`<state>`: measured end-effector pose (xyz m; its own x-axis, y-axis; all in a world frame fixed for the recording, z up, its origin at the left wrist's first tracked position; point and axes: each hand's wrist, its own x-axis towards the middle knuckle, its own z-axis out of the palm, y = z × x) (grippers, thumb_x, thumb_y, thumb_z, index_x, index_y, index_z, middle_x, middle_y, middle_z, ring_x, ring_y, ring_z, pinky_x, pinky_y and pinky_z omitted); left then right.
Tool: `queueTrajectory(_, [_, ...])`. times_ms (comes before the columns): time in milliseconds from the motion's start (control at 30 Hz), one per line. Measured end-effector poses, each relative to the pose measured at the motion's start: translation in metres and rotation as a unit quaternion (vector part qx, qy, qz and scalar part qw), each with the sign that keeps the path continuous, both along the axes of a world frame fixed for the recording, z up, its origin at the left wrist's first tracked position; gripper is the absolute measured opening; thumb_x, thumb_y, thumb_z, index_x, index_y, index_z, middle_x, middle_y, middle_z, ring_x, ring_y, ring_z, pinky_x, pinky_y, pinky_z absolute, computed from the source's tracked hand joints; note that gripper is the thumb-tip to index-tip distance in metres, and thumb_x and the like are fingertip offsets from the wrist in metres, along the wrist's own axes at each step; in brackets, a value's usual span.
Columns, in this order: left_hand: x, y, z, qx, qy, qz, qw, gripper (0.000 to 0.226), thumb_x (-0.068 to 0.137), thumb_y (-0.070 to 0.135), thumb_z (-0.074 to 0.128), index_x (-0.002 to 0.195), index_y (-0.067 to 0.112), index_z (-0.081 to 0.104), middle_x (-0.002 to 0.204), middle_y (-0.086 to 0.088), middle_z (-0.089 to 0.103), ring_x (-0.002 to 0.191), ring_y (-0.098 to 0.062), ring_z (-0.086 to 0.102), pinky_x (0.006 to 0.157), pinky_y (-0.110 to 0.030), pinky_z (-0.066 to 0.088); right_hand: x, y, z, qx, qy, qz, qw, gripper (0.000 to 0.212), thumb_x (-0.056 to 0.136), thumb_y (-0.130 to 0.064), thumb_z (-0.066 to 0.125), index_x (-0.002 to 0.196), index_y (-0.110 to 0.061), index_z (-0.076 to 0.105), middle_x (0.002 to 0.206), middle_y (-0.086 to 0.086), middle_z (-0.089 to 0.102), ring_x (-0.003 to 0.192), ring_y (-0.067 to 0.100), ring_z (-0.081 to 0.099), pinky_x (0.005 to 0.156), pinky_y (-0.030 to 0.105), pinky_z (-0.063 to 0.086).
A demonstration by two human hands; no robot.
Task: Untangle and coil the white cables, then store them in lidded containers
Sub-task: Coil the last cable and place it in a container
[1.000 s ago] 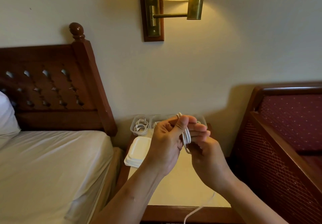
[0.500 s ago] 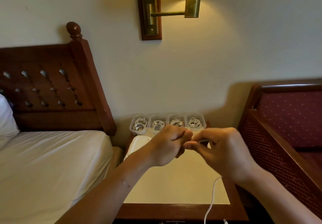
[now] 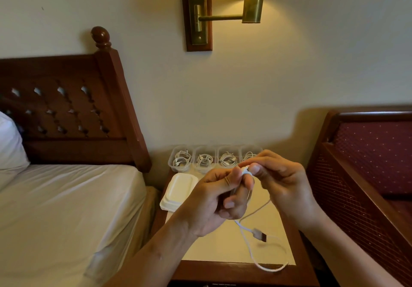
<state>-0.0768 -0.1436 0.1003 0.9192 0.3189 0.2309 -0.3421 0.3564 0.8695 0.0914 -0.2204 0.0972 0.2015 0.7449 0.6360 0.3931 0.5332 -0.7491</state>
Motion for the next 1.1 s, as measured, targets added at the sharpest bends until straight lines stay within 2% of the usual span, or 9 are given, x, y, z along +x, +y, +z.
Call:
queueTrajectory(67, [0.005,-0.005,-0.003,-0.055,-0.043,0.022,0.997,0.029,0.108,0.024,0.045,0.103,-0.001,0.058,0.057,-0.001,0.047,0.043,-0.01,0.042,0.046,-0.024,0.034,-0.007,0.004,-0.008,-0.026,0.041,-0.008,0.999,0.018,0.099,-0.014,0.061,0.102,-0.015,0.078,0.09,-0.002,0.07,0.075,0.007,0.063,0.069,0.016,0.045])
queueTrajectory(233, [0.015,-0.012,0.01,-0.092,-0.082,0.136,0.983,0.033,0.105,0.02,0.046,0.093,0.002,0.071,0.073,-0.015,0.069,0.063,-0.027,0.07,0.065,-0.032,0.059,-0.025,0.007,-0.026,-0.077,-0.012,-0.064,0.995,0.04,0.095,0.01,0.053,0.092,-0.025,0.074,0.087,0.001,0.065,0.086,0.016,0.064,0.076,0.033,0.052])
queueTrajectory(333, [0.022,-0.015,0.016,-0.043,-0.044,0.228,0.972,0.034,0.105,0.02,0.046,0.095,0.0,0.072,0.09,-0.023,0.075,0.081,-0.036,0.076,0.077,-0.04,0.063,-0.027,0.005,-0.028,-0.088,-0.085,-0.086,0.989,0.049,0.09,0.014,0.05,0.091,-0.032,0.065,0.08,-0.02,0.063,0.076,0.003,0.061,0.063,0.02,0.049])
queueTrajectory(433, [0.029,-0.011,0.014,0.039,0.0,0.307,0.951,0.033,0.108,0.017,0.044,0.102,-0.006,0.067,0.098,-0.024,0.077,0.093,-0.039,0.077,0.084,-0.042,0.063,-0.03,0.002,-0.032,-0.14,-0.154,-0.092,0.974,0.039,0.092,0.012,0.054,0.09,-0.025,0.069,0.078,-0.013,0.058,0.07,0.017,0.05,0.061,0.044,0.048])
queueTrajectory(533, [0.033,-0.001,0.006,0.207,0.065,0.371,0.903,0.03,0.11,0.019,0.045,0.102,-0.002,0.065,0.096,-0.012,0.079,0.092,-0.026,0.078,0.086,-0.041,0.063,-0.038,-0.008,-0.031,-0.155,-0.209,-0.11,0.959,0.024,0.097,-0.002,0.06,0.105,-0.019,0.075,0.089,-0.006,0.061,0.075,0.015,0.055,0.064,0.037,0.05])
queueTrajectory(700, [0.024,0.022,-0.006,0.535,0.145,0.314,0.77,0.025,0.108,0.018,0.049,0.088,0.007,0.059,0.076,0.0,0.062,0.066,-0.017,0.056,0.061,-0.038,0.048,-0.023,-0.02,-0.012,-0.108,-0.307,-0.168,0.931,0.014,0.092,-0.019,0.067,0.081,-0.026,0.067,0.07,-0.012,0.064,0.056,0.01,0.05,0.048,0.027,0.041])
queueTrajectory(800, [0.019,0.023,0.001,0.522,0.169,0.233,0.803,0.038,0.11,0.029,0.045,0.08,0.007,0.056,0.064,-0.002,0.057,0.06,-0.023,0.054,0.056,-0.04,0.044,-0.017,-0.024,-0.002,-0.088,-0.342,-0.148,0.924,0.012,0.091,-0.023,0.075,0.082,-0.029,0.072,0.072,-0.018,0.067,0.055,0.0,0.048,0.055,0.009,0.032])
queueTrajectory(967, [0.005,0.026,0.001,0.384,0.219,0.132,0.887,0.047,0.108,0.037,0.042,0.082,0.002,0.059,0.059,-0.002,0.042,0.055,-0.018,0.036,0.055,-0.038,0.029,0.011,-0.023,0.023,-0.007,-0.378,-0.095,0.921,0.017,0.095,-0.043,0.071,0.088,-0.03,0.078,0.078,-0.015,0.068,0.063,0.005,0.061,0.055,0.027,0.051])
queueTrajectory(1100, [-0.006,0.02,0.005,0.226,0.195,0.046,0.953,0.043,0.106,0.037,0.039,0.092,0.004,0.063,0.062,0.003,0.032,0.055,-0.01,0.024,0.052,-0.025,0.02,0.02,-0.012,0.024,0.055,-0.36,-0.091,0.927,0.013,0.095,-0.03,0.075,0.092,-0.02,0.08,0.082,-0.011,0.068,0.068,0.007,0.063,0.057,0.031,0.053])
